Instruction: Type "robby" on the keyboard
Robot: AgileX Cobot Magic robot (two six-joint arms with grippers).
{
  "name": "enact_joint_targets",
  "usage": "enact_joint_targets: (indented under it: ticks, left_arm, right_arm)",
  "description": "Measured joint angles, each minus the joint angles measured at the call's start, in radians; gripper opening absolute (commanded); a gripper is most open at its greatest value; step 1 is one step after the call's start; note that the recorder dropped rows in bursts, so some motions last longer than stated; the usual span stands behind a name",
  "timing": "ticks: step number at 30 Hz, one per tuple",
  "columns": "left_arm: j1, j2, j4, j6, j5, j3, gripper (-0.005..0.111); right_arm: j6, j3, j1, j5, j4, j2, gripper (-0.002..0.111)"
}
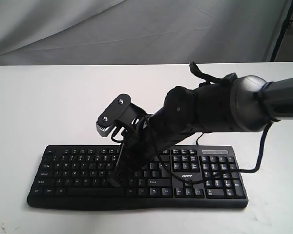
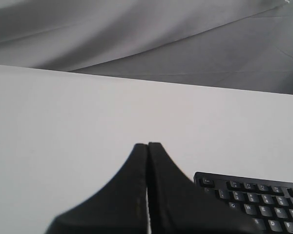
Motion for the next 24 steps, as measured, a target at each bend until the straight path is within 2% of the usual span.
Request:
enact_joint_targets:
  ticks: [24]
  left_arm:
    - [0.000, 0.000, 0.000, 0.000, 0.000, 0.000, 0.000]
  right_arm:
    - [0.000, 0.009, 0.000, -0.065, 0.010, 0.047, 0.000]
